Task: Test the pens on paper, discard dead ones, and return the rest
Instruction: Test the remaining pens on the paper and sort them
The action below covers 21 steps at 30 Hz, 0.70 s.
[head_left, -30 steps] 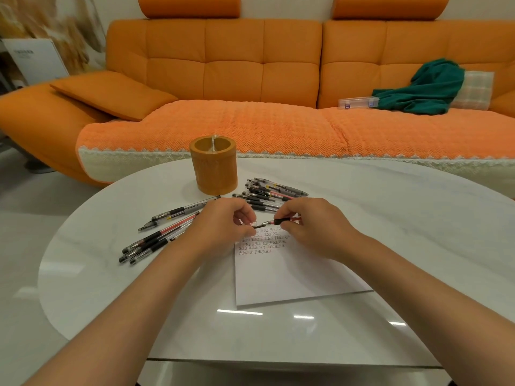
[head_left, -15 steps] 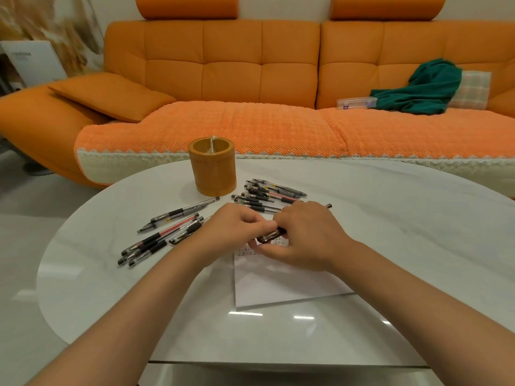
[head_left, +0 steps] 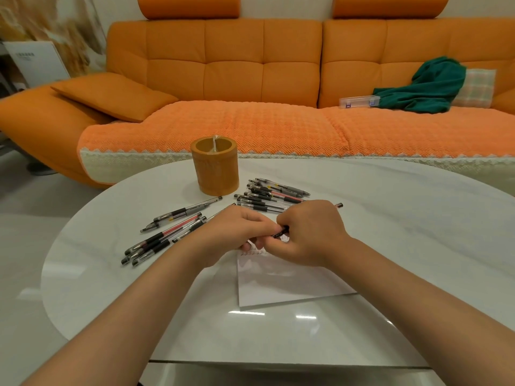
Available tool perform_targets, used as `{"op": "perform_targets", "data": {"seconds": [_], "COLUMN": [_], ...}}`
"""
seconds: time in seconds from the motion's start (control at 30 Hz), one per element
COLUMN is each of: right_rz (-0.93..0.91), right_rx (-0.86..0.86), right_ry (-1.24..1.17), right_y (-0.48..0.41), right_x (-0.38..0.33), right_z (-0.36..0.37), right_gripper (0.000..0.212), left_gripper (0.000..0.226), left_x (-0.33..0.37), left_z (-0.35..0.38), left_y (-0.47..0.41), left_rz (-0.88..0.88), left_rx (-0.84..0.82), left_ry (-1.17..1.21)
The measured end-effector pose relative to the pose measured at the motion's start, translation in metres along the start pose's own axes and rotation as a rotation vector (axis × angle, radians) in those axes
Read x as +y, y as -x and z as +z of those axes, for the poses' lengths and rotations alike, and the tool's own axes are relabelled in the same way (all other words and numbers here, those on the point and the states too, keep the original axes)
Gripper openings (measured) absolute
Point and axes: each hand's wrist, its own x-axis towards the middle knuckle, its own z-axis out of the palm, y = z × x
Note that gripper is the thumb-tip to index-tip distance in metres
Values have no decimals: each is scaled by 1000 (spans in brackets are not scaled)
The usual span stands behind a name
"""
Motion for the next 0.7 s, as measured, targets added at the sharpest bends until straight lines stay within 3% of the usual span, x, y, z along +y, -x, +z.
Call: {"op": "perform_targets", "data": {"seconds": [0.33, 0.5, 0.6, 0.7], "right_rz": [-58, -24, -29, 57], "right_rx": [21, -18, -148, -204], "right_ry": [22, -116, -277, -425], "right_y": [5, 4, 2, -2], "right_x": [2, 0, 4, 8], "right_z": [6, 7, 8, 14], "right_gripper": [56, 50, 21, 39], "left_gripper": [4, 1, 3, 1], "left_x": [0, 0, -5, -12], "left_z": [9, 5, 0, -10], "left_y": [-3, -2, -6, -14], "left_rz": [12, 42, 94, 184], "left_rx": [114, 118, 251, 431], "left_ry": [2, -19, -43, -189]}}
